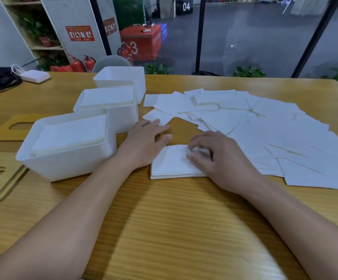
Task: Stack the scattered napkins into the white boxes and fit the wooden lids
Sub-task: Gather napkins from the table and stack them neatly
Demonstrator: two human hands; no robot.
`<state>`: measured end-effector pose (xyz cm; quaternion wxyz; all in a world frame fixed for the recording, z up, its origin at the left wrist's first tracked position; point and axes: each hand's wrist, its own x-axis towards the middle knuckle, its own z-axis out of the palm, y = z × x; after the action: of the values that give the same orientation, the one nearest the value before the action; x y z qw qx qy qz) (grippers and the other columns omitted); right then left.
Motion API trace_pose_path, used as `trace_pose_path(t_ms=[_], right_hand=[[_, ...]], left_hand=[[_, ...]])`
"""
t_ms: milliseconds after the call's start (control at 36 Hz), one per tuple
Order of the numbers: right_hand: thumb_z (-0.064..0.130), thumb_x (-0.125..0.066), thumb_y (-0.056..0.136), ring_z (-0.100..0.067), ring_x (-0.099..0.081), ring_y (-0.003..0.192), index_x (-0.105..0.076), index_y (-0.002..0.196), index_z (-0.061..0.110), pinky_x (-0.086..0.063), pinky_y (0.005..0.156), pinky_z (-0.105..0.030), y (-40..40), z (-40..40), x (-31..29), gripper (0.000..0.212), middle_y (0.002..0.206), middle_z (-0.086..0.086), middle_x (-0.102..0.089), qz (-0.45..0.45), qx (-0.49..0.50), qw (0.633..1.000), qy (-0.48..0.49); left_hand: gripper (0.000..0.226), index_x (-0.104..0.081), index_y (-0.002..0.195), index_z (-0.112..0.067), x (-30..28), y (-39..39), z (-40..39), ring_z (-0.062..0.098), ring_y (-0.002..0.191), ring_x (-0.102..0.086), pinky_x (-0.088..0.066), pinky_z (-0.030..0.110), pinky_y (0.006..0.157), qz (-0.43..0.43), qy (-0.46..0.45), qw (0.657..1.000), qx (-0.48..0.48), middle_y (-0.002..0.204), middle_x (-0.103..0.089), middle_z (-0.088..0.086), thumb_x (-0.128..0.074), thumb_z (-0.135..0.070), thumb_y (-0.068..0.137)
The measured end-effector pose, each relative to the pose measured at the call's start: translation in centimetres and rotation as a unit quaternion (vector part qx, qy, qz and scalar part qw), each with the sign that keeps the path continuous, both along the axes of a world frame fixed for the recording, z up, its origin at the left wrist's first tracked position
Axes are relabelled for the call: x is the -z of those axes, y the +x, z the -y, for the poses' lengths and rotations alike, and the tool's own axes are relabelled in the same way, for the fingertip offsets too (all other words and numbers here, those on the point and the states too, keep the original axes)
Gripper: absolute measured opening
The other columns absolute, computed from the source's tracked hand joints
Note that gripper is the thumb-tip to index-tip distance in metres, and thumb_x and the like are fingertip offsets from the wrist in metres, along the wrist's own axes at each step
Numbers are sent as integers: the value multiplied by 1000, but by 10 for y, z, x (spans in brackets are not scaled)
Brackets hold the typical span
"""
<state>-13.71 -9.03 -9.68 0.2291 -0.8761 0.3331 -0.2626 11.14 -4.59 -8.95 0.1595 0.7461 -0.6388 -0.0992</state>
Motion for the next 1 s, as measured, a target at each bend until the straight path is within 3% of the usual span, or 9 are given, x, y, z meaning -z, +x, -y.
trace_pose_path(t_ms=[111, 250, 417, 528, 611, 722, 833, 917, 1000], right_hand=[[43, -74, 100, 2, -55, 116, -76, 109, 37, -36, 92, -11, -2, 1, 0, 11, 120, 28, -66, 5, -8, 1000, 14], [42, -74, 100, 1, -57, 115, -76, 109, 36, -39, 87, -14, -2, 3, 0, 11, 120, 26, -68, 15, 6, 1000, 9], [36, -79, 95, -6, -56, 125, -67, 137, 31, -43, 103, -18, -4, 5, -6, 44, 137, 16, -61, 48, 60, 997, -19], [32, -84, 91, -11, -34, 151, -45, 159, 34, -27, 123, -25, -5, 6, -10, 78, 163, 15, -39, 27, 54, 997, -46], [33, -85, 90, -16, -29, 155, -58, 147, 34, -22, 127, -43, -5, 8, -7, 64, 166, 15, -38, 0, 59, 994, -87], [31, -80, 95, -17, -49, 138, -76, 113, 23, -35, 118, -52, -4, 13, -2, 20, 141, 13, -65, 40, 83, 993, -74], [27, -74, 101, -3, -63, 95, -78, 107, 24, -51, 90, -33, -9, 10, -12, 7, 104, 19, -73, 104, 94, 990, -8], [27, -69, 105, -5, -62, 65, -76, 98, 24, -43, 58, -14, -12, 8, -16, 10, 85, 10, -72, 162, 85, 981, 69], [25, -69, 105, -13, -50, 61, -65, 78, 16, -41, 58, -28, -11, 9, -17, 28, 67, 3, -58, 198, 98, 971, 96]], left_hand=[[40, -74, 134, -17, -6, -1, -1, 21, 146, -47, -34, 38, 117, -23, -48, 998, -21, 150, -64, -3, -55, -43, 112], [30, -81, 122, -28, -7, 0, -2, 10, 121, -61, -51, 35, 106, -43, -105, 993, -39, 124, -73, -7, -78, -45, 97], [16, -74, 85, -31, -22, -16, -16, 5, 96, -65, -49, 20, 80, -117, -197, 972, 49, 89, -70, -18, -89, -25, 88], [22, -71, 92, -23, -27, -23, -21, 19, 94, -70, -56, 29, 85, -227, -194, 945, 136, 91, -72, -9, -90, -13, 87], [33, -73, 114, -18, -27, -23, -18, 26, 101, -71, -57, 37, 95, -308, -210, 911, 178, 102, -73, 2, -89, -5, 88], [35, -75, 123, -13, -25, -17, -12, 32, 103, -69, -57, 43, 97, -359, -252, 884, 162, 108, -74, 9, -83, 2, 92], [14, -79, 108, -16, -18, -8, -6, 19, 91, -73, -57, 36, 82, -345, -254, 899, 91, 98, -78, -4, -81, -8, 96], [4, -80, 102, -20, -18, -6, -6, 17, 83, -69, -54, 36, 77, -327, -242, 911, 70, 90, -76, 0, -79, -18, 99], [9, -80, 96, -19, -19, -4, -6, 26, 68, -55, -45, 39, 65, -340, -229, 910, 61, 79, -67, 18, -76, -24, 103]])
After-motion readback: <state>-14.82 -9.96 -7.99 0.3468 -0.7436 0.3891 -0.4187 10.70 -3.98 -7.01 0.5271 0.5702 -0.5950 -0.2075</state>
